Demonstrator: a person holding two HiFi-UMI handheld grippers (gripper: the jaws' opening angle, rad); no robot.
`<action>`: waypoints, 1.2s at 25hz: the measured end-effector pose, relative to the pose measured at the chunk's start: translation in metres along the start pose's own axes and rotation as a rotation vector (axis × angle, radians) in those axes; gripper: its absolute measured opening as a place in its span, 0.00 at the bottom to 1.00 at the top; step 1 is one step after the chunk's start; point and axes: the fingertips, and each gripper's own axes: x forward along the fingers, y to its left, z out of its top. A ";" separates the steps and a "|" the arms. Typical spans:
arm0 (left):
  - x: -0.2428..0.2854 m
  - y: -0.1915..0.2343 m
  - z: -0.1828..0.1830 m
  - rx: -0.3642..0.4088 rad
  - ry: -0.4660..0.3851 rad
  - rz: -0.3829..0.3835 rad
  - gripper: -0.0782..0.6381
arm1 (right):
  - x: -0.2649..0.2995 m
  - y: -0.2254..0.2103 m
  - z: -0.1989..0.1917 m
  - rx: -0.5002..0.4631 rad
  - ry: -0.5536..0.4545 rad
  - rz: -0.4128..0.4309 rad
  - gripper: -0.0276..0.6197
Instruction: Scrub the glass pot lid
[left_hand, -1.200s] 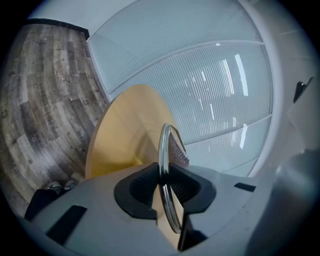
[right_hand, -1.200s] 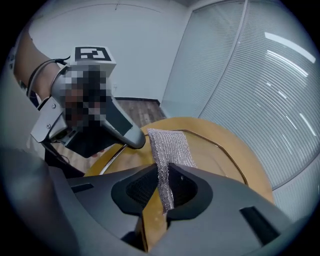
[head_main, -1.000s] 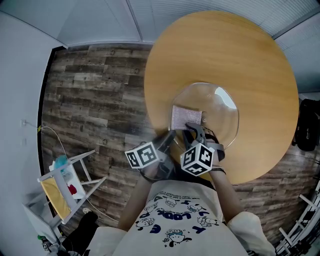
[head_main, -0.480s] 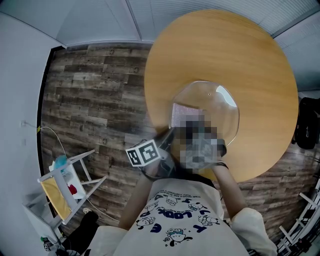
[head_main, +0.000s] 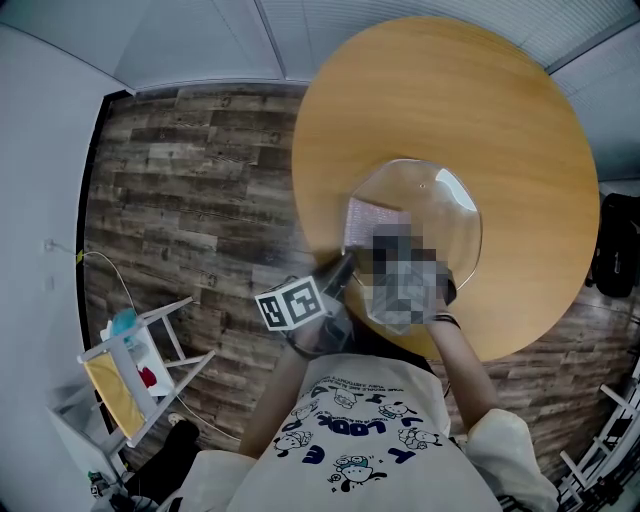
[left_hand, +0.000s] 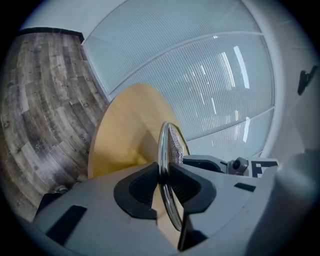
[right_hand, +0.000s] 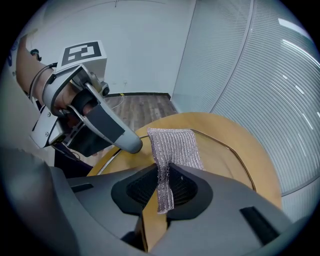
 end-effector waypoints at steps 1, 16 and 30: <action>0.000 0.000 0.000 0.000 0.001 0.001 0.22 | 0.000 -0.001 0.000 0.000 0.001 -0.003 0.16; 0.000 0.001 0.000 0.010 0.006 0.005 0.22 | 0.006 -0.027 -0.006 0.026 0.020 -0.060 0.16; 0.000 0.001 -0.001 0.015 0.001 0.012 0.22 | 0.010 -0.049 -0.011 0.152 0.024 -0.128 0.16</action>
